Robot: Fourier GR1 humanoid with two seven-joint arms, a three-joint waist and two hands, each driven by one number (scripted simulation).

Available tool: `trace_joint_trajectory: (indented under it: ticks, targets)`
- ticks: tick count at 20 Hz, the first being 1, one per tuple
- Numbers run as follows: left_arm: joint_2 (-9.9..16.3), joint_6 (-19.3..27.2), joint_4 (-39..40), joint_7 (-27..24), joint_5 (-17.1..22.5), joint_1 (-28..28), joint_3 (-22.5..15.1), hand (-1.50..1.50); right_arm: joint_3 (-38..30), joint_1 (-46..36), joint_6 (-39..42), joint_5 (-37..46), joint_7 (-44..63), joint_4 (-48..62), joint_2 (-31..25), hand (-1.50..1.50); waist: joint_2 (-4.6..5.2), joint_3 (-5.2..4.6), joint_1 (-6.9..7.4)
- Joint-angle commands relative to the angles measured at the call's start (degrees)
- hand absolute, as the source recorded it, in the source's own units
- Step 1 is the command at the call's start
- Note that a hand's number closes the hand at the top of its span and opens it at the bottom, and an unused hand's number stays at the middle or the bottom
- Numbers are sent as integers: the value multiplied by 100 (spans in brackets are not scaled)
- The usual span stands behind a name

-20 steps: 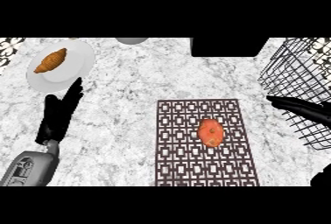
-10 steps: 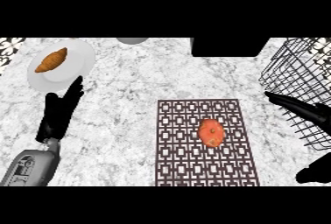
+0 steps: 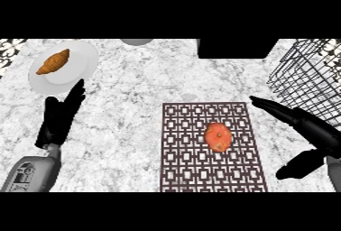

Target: Pick the squash from the placemat and place it in the basket

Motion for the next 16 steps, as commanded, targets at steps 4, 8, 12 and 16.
trace_joint_trajectory:
  ticks: [4, 8, 12, 16]
  targets:
    - [-198, -9, -95, 89, -203, -44, 99, 0, 320, -55, -477, 788, -159, 462, 810, -150, -2, 0, -1]
    - [-371, 60, 22, -173, -534, 166, 29, 0, 273, -2, -372, 1006, -24, 215, 949, -150, -4, -1, -11]
    - [-313, -164, 185, -33, -440, -230, 306, 0, 133, -565, -436, 1283, -444, 1143, 1077, -150, 2, -1, -5]
    - [-369, -249, -147, -67, -536, 205, 290, 0, 218, -407, -584, 1500, -445, 1062, 1354, -150, -1, -1, -1]
